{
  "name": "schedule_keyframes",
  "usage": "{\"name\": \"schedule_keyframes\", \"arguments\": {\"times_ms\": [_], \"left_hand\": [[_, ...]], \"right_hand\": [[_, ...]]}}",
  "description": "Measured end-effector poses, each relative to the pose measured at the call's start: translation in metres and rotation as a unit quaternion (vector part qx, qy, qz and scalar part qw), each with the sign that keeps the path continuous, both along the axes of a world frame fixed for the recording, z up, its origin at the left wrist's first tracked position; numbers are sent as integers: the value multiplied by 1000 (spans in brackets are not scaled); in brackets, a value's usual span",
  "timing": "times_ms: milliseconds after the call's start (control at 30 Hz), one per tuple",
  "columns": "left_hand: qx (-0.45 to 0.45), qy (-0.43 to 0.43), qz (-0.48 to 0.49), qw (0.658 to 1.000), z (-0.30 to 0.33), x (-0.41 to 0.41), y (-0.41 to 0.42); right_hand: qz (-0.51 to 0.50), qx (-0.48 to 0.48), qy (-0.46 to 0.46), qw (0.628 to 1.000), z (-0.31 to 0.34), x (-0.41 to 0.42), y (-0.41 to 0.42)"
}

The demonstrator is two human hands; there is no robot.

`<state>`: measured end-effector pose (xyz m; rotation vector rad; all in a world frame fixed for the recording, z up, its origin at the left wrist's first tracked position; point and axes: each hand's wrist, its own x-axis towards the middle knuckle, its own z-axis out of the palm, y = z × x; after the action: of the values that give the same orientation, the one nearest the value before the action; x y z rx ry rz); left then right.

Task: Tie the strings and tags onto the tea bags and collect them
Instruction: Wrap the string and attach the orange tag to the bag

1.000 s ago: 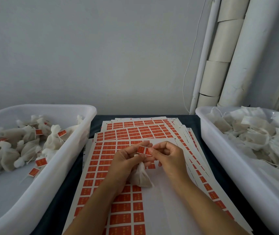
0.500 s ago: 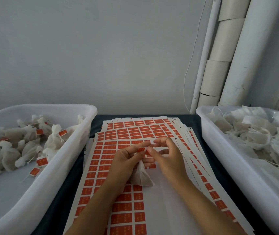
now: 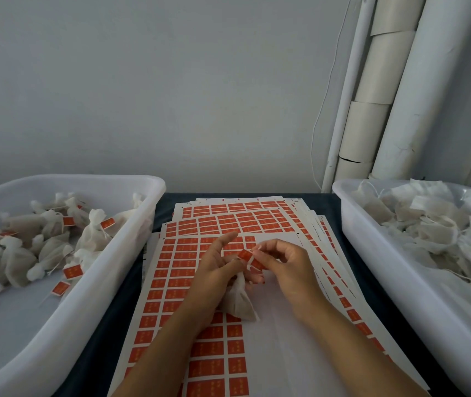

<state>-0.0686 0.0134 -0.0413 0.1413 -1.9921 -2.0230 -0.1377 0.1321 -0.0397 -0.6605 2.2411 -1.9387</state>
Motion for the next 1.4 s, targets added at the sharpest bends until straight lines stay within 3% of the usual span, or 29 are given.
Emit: {"name": "schedule_keyframes", "arguments": {"times_ms": [167,467,833,1200,1400], "left_hand": [[47,-6,-5,999,-1,0,2],[-23,-88,-27,996,5,5,5],[90,-100,-111,985,11,6,-1],[113,-101,-44,987,14,4,0],[109,-98,3,989,14,4,2]], "right_hand": [[9,-54,-34,998,4,-1,2],[87,-101,-92,987,10,4,6],[156,-168,-81,970,11,1,10],[150,-138,-46,978,9,-9,13],[104,-32,64,992,11,-15,23]]}}
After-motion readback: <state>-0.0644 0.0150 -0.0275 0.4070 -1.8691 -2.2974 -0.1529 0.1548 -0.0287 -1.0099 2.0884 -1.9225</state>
